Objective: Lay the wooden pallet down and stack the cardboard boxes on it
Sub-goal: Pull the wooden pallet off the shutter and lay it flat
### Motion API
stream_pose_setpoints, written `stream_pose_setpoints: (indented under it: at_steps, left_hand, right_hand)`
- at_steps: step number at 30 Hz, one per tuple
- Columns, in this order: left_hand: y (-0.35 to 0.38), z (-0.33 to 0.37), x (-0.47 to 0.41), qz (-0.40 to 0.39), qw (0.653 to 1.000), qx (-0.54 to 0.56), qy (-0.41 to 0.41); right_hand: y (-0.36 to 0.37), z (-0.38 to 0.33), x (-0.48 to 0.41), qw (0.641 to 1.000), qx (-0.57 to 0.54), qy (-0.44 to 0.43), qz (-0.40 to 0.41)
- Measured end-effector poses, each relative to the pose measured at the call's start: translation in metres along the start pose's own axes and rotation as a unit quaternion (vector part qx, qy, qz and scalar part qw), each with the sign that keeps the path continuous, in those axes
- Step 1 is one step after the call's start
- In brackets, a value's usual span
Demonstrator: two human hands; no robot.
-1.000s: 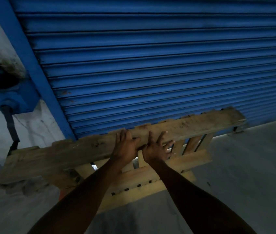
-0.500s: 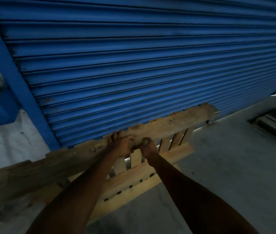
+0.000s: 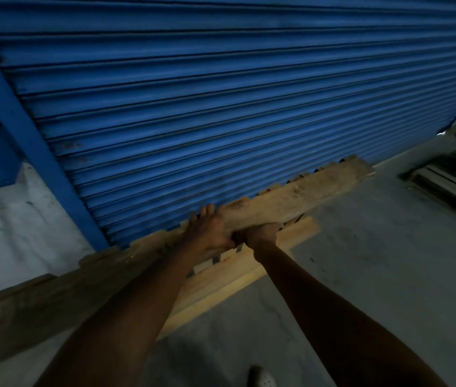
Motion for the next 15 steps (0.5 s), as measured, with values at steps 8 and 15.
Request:
stream_pose_setpoints:
  at_steps: [8, 15]
  left_hand:
    - [0.013, 0.011, 0.014, -0.006, 1.000, 0.029, -0.007]
    - [0.023, 0.036, 0.039, 0.007, 1.000, 0.009, -0.020]
  right_hand:
    - [-0.013, 0.042, -0.002, 0.967, -0.162, 0.183, -0.069]
    - [-0.035, 0.065, 0.004, 0.948, -0.232, 0.192, -0.101]
Point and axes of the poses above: each hand's wrist, its own x-axis away from the middle knuckle, its own y-axis out of the palm, z = x × y, the point moved 2 cm from there along -x, towards the middle knuckle, and after that the axes turned 4 degrees about -x, right-handed, at the moved point
